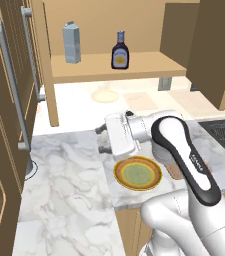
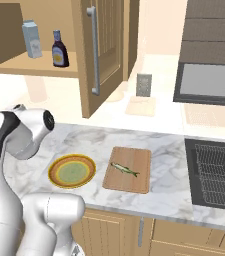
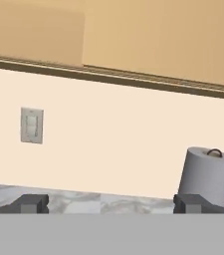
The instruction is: Pick the fish from the plate and place it on the cutting board. Then pick the condiment bottle from the cabinet and place it next to the cutting board.
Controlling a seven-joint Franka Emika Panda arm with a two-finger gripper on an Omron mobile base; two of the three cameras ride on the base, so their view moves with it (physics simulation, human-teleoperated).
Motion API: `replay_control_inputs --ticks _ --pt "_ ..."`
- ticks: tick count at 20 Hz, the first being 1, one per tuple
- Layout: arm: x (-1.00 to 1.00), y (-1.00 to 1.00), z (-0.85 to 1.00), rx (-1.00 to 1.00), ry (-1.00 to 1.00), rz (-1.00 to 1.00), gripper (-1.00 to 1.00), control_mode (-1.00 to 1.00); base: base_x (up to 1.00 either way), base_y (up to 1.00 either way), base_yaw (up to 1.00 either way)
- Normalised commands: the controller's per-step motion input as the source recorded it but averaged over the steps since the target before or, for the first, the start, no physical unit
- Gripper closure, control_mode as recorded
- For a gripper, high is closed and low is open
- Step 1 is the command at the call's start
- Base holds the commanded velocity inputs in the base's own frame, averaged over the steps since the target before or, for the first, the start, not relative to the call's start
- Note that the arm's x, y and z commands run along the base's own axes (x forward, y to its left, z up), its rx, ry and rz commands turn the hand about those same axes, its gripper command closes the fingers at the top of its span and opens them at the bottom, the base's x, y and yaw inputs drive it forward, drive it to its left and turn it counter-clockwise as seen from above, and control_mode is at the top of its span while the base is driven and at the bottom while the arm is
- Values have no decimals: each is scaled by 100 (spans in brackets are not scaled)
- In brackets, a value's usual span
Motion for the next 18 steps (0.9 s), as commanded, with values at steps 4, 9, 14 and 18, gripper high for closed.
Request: replay_control_inputs --ticks 4,9,14,18 --pt "0 0 31 -2 1 0 -100 -100 0 0 0" --pt "0 -3 23 -1 0 0 -100 -100 0 0 0" --pt "0 -15 18 0 0 0 -100 -100 0 0 0" --pt "0 -25 18 -1 0 0 -100 -100 0 0 0"
